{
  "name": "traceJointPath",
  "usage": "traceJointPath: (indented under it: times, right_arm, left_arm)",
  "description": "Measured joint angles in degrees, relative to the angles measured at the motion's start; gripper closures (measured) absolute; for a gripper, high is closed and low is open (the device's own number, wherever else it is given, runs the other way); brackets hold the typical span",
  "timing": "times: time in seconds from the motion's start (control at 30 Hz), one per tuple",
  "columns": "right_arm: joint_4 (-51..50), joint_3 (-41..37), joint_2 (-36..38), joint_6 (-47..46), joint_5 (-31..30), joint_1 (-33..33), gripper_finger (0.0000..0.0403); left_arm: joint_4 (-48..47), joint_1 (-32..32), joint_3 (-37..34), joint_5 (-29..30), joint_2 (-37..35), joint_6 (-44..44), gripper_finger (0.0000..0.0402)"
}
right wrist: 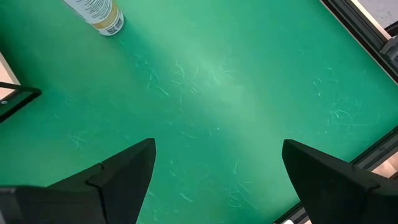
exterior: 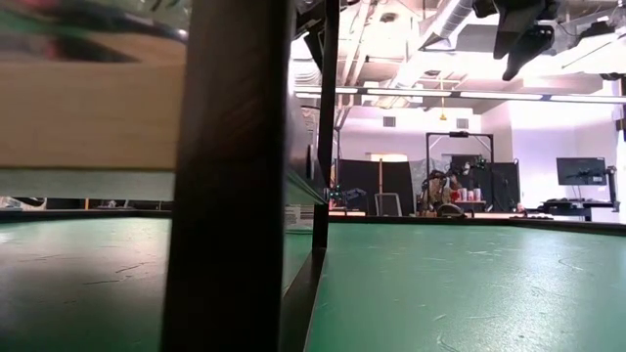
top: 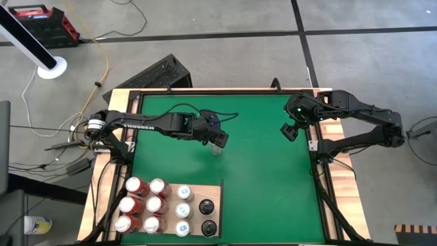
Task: Place canned beverage on shelf
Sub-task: Put the white yellow soda can on the shelf aligned with the other yellow soda can
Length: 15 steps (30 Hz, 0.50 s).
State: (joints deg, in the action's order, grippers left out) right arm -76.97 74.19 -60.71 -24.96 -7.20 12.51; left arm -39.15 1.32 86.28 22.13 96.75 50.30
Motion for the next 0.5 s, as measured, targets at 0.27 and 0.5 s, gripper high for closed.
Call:
traceJointPath:
  times: [0.27, 0.5]
  right_arm:
    - [1.17, 0.0, -0.02, 0.16, 0.0, 0.0, 0.0029]
    - [1.05, 0.0, -0.02, -0.08, 0.02, 0.0, 0.0029]
  left_arm:
    - [0.52, -0.42, -0.04, -0.22, 2.43, -4.33, 0.0086]
    - [3.11, -0.26, -0.57, -0.69, 2.75, -9.77, 0.0086]
